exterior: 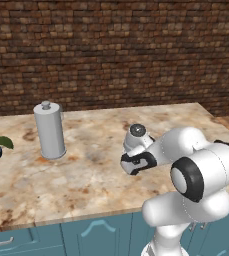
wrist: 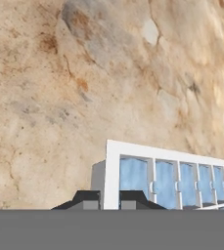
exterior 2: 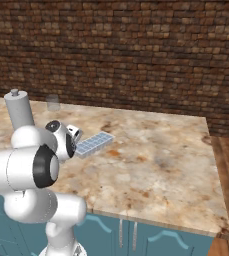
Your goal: Open the freezer door, pick up the ice cube tray from the freezer, and place it on the dining counter.
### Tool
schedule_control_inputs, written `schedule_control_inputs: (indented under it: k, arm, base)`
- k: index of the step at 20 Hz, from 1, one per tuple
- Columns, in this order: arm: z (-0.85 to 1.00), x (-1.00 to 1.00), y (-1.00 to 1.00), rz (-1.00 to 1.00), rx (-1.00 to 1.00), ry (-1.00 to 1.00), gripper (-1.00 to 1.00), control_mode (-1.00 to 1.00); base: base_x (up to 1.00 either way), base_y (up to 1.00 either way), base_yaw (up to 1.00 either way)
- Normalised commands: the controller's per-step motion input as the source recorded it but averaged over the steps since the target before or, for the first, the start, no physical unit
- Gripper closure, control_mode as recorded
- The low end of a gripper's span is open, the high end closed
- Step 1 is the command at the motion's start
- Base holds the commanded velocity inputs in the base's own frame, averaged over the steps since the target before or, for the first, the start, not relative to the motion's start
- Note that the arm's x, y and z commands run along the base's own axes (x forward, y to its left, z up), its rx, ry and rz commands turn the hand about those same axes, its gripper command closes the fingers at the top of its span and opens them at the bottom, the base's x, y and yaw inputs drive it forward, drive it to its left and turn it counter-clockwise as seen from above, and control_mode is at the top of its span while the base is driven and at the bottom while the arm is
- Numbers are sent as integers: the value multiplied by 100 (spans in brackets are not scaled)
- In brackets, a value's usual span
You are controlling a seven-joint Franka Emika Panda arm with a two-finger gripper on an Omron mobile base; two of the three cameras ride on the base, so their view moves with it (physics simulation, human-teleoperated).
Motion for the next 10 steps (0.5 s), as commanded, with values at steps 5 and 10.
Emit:
schedule_control_inputs:
  k: [5,10]
  arm:
    - [0,3,0,-1,0,0,100,-100]
    - [0,4,0,-2,0,0,100,-100]
  base:
    - [0,0,0]
    - [0,0,0]
